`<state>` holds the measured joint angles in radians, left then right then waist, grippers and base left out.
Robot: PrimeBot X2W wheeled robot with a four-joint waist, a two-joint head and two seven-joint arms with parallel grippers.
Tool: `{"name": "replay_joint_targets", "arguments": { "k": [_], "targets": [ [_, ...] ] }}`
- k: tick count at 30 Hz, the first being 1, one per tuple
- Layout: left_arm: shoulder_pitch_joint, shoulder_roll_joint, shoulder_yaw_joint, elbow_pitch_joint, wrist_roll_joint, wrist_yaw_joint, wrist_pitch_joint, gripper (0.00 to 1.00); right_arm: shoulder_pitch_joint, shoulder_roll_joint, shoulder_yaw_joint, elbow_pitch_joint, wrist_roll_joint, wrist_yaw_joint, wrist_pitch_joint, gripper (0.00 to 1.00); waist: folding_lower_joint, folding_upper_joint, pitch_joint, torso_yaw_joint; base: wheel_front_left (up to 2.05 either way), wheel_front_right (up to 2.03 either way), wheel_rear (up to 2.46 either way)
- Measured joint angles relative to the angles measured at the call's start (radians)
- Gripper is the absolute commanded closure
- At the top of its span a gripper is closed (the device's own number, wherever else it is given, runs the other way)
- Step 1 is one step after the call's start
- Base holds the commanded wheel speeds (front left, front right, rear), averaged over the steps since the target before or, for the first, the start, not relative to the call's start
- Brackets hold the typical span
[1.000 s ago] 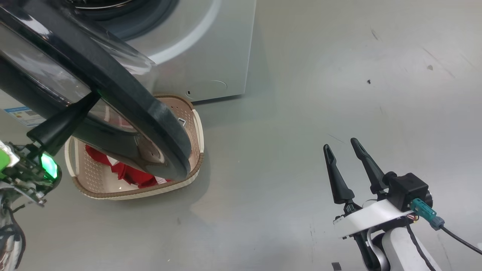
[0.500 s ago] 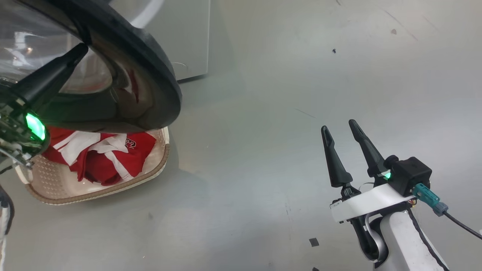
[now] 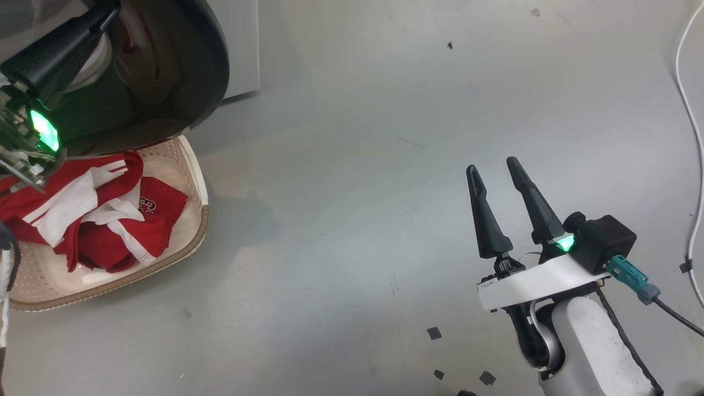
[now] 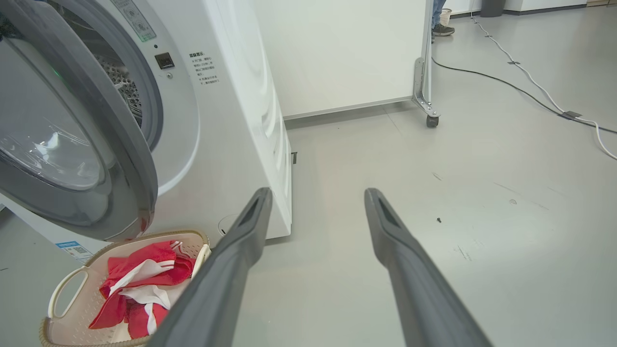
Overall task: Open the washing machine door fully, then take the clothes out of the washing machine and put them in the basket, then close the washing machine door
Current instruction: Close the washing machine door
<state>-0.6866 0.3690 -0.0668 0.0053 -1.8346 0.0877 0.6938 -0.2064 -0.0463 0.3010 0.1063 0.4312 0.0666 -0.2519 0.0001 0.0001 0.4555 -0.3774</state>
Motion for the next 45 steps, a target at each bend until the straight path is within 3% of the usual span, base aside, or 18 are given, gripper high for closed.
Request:
{"name": "replay_joint_targets", "arguments": {
  "k": [15,27,34,39,40,42,43,44,45],
  "targets": [
    [-0.098,-0.038,-0.016,0.101,0.014,-0.007,-0.028,1.00,-0.015,0.001,0.002,-0.002,0.007,-0.017,0.000,0.00,0.0000,0.0000,0.011,-0.017,0.00,0.00,0.00],
    [-0.079,-0.079,-0.001,0.151,0.004,-0.095,-0.039,1.00,-0.015,0.001,-0.020,0.013,-0.010,-0.018,0.000,0.00,0.0000,0.0000,-0.021,0.028,0.00,0.00,0.00],
    [0.037,-0.103,0.043,0.153,-0.011,-0.165,-0.064,1.00,-0.013,0.001,-0.037,0.016,-0.036,-0.018,0.000,0.00,0.0000,0.0000,-0.043,0.074,0.00,0.00,0.00],
    [0.140,-0.137,0.089,0.144,-0.024,-0.190,-0.102,1.00,-0.009,0.001,-0.050,0.019,-0.056,-0.018,0.000,0.00,0.0000,0.0000,-0.061,0.112,0.00,0.00,0.00],
    [0.164,-0.146,0.097,0.142,-0.029,-0.195,-0.109,0.91,-0.008,0.001,-0.052,0.019,-0.057,-0.018,0.000,0.00,0.0000,0.0000,-0.065,0.120,0.00,0.00,0.00],
    [0.213,-0.162,0.107,0.137,-0.034,-0.199,-0.120,0.60,-0.005,0.001,-0.057,0.020,-0.060,-0.018,0.000,0.00,0.0000,0.0000,-0.073,0.135,0.00,0.00,0.00],
    [0.237,-0.172,0.110,0.133,-0.036,-0.200,-0.124,0.52,-0.001,0.001,-0.058,0.021,-0.064,-0.018,0.000,0.00,0.0000,0.0000,-0.078,0.143,0.00,0.00,0.00],
    [0.260,-0.181,0.115,0.127,-0.043,-0.200,-0.125,0.29,0.003,0.001,-0.060,0.022,-0.066,-0.018,0.000,0.00,0.0000,0.0000,-0.082,0.150,0.00,0.00,0.00],
    [0.281,-0.192,0.120,0.122,-0.048,-0.202,-0.139,0.00,0.009,0.001,-0.063,0.023,-0.067,-0.018,0.000,0.00,0.0000,0.0000,-0.087,0.157,0.00,0.00,0.00]
  ]
}}
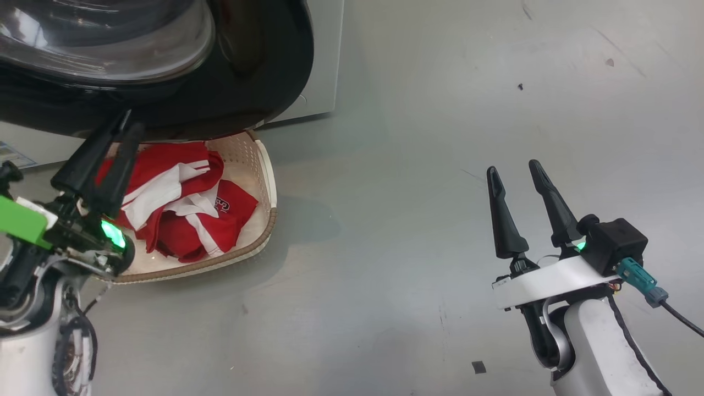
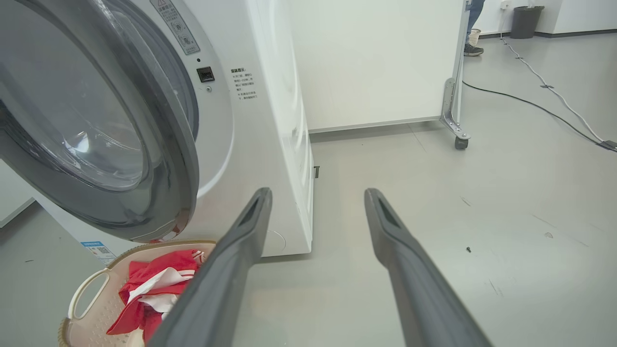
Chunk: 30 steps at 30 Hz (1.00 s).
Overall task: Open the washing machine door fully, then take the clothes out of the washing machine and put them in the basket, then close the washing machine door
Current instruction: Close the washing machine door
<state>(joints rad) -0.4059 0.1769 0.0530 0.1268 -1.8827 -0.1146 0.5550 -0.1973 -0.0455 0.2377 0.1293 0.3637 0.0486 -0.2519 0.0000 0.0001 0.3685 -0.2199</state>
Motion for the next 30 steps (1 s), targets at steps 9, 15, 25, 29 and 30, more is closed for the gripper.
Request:
{"name": "replay_joint_targets", "arguments": {
  "k": [9,15,25,29,30],
  "targets": [
    [0.153,-0.065,0.011,-0.023,0.023,-0.005,-0.056,0.00,0.029,-0.002,-0.021,0.017,-0.020,0.000,0.000,0.00,0.0000,0.0000,-0.042,0.057,0.00,0.00,0.00],
    [0.223,-0.129,0.020,-0.081,0.052,-0.005,-0.094,0.00,0.049,-0.014,-0.036,0.021,-0.042,0.000,0.000,0.00,0.0000,0.0000,-0.075,0.102,0.00,0.00,0.00],
    [0.289,-0.125,0.061,-0.199,0.315,-0.005,-0.263,0.00,0.083,-0.015,-0.040,0.029,-0.058,0.001,0.000,0.00,0.0000,0.0000,-0.136,0.160,0.00,0.00,0.00],
    [0.294,-0.065,0.040,-0.263,0.594,-0.006,-0.376,0.00,0.085,-0.019,-0.045,0.029,-0.061,0.002,0.000,0.00,0.0000,0.0000,-0.159,0.176,0.00,0.00,0.00],
    [0.297,-0.038,0.025,-0.276,0.666,-0.006,-0.399,0.00,0.086,-0.019,-0.046,0.029,-0.064,0.002,0.000,0.00,0.0000,0.0000,-0.164,0.179,0.00,0.00,0.00]
  ]
}}
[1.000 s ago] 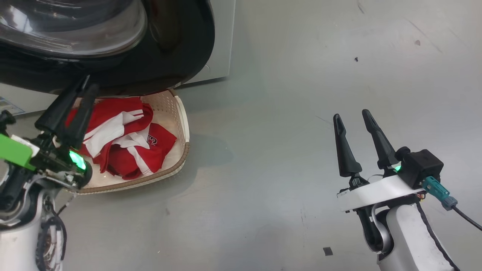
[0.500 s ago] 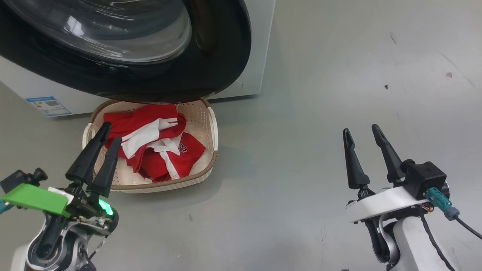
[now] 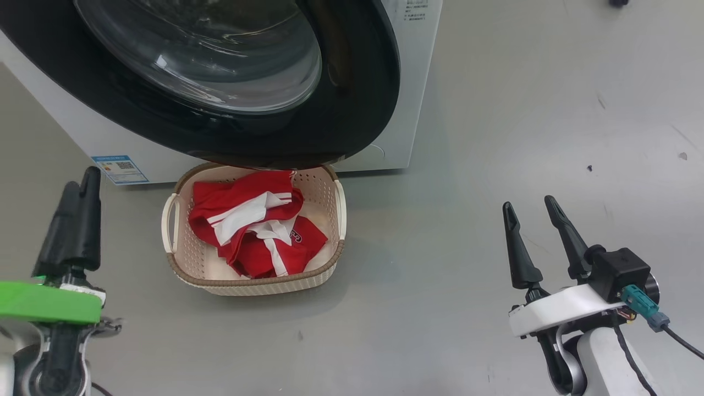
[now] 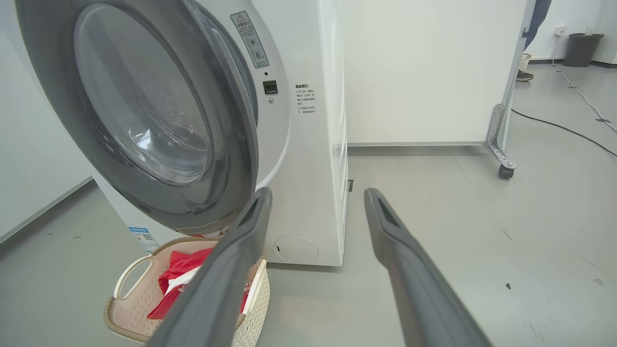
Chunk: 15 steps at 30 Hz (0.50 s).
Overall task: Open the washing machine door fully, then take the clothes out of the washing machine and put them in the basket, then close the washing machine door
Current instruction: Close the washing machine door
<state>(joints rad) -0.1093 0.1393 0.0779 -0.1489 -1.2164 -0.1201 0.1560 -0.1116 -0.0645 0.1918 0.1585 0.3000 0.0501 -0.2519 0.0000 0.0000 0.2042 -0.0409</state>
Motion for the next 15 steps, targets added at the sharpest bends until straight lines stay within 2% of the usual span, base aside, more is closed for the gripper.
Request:
{"name": "replay_joint_targets", "arguments": {
  "k": [1,6,12,15],
  "targets": [
    [0.003,0.020,-0.012,-0.014,0.061,0.000,-0.030,0.00,0.001,0.000,-0.001,0.000,-0.002,0.000,0.000,0.00,0.0000,0.0000,-0.006,0.003,0.00,0.00,0.00],
    [0.032,0.042,-0.079,-0.033,0.290,0.000,-0.149,0.00,0.009,-0.004,-0.012,0.000,-0.004,0.000,0.000,0.00,0.0000,0.0000,-0.032,0.010,0.00,0.00,0.00],
    [0.090,0.070,-0.113,-0.015,0.534,0.002,-0.254,0.00,0.037,-0.007,-0.018,0.004,-0.013,0.000,0.000,0.00,0.0000,0.0000,-0.066,0.013,0.00,0.00,0.00],
    [0.116,0.076,-0.140,-0.002,0.628,0.040,-0.277,0.00,0.052,-0.007,-0.017,0.006,-0.017,0.000,0.000,0.00,0.0000,0.0000,-0.082,0.012,0.00,0.00,0.00]
  ]
}}
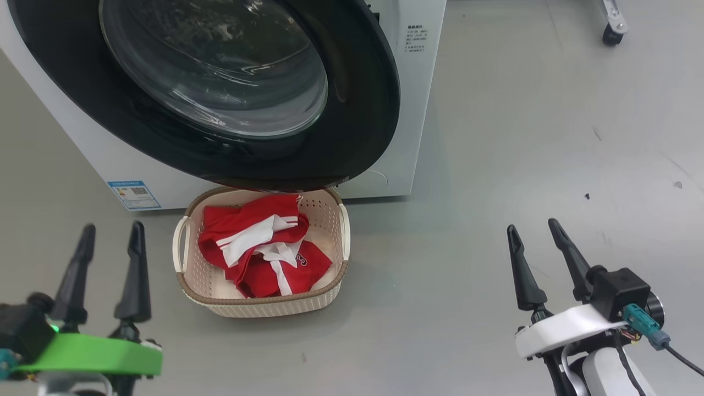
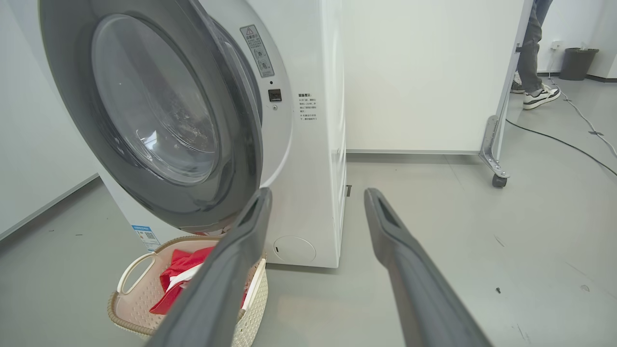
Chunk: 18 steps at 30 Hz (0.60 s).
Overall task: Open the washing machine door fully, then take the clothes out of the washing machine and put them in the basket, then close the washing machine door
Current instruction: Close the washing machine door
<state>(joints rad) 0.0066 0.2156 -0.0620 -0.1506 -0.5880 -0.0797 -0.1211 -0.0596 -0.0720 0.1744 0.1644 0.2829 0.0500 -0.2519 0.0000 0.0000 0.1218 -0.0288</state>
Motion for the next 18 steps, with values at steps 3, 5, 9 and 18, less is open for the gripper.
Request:
{"name": "replay_joint_targets", "arguments": {
  "k": [3,5,9,18],
  "targets": [
    [0.040,-0.008,-0.029,0.025,0.044,0.041,-0.014,0.00,0.019,0.001,0.001,0.004,-0.003,0.000,0.000,0.00,0.0000,0.0000,-0.017,-0.001,0.00,0.00,0.00],
    [0.068,-0.012,-0.047,0.042,0.070,0.063,-0.018,0.00,0.034,0.001,0.006,0.009,-0.003,0.000,0.000,0.00,0.0000,0.0000,-0.027,-0.003,0.00,0.00,0.00],
    [0.109,-0.012,-0.082,0.064,0.142,0.104,-0.023,0.00,0.061,0.005,0.016,0.020,-0.003,-0.001,0.000,0.00,0.0000,0.0000,-0.048,-0.007,0.00,0.00,0.00],
    [0.149,-0.051,-0.114,0.099,0.192,0.160,-0.042,0.00,0.101,0.008,0.019,0.031,-0.003,-0.011,0.000,0.00,0.0000,0.0000,-0.073,-0.018,0.00,0.00,0.00]
  ]
}}
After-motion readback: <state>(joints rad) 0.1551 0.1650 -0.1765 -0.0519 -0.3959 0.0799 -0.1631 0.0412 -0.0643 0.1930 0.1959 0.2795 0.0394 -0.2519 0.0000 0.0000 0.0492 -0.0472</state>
